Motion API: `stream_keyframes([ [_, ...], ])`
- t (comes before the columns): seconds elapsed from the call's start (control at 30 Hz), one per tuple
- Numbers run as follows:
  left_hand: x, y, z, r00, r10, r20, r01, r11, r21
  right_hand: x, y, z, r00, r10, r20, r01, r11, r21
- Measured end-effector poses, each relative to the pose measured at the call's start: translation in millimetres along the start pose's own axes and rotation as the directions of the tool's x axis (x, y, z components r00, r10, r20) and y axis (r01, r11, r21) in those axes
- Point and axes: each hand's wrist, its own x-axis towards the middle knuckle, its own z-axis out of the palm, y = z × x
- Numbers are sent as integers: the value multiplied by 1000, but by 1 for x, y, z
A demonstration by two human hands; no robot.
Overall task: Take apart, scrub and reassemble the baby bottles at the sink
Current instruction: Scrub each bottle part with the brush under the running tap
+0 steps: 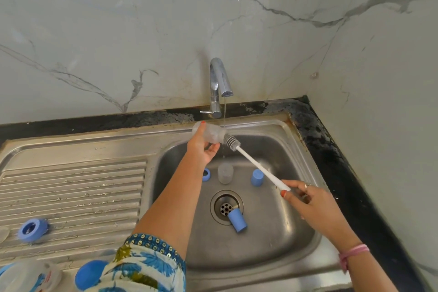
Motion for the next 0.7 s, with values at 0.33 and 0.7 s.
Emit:
stream_keyframes([
  [0.33,-9,13,22,999,-42,32,30,950,310,10,-22,12,967,-227,113,240,675,-698],
  [0.7,-4,-6,36,981,16,195,-75,950,302,23,-35,41,992,21,127,-39,989,142],
])
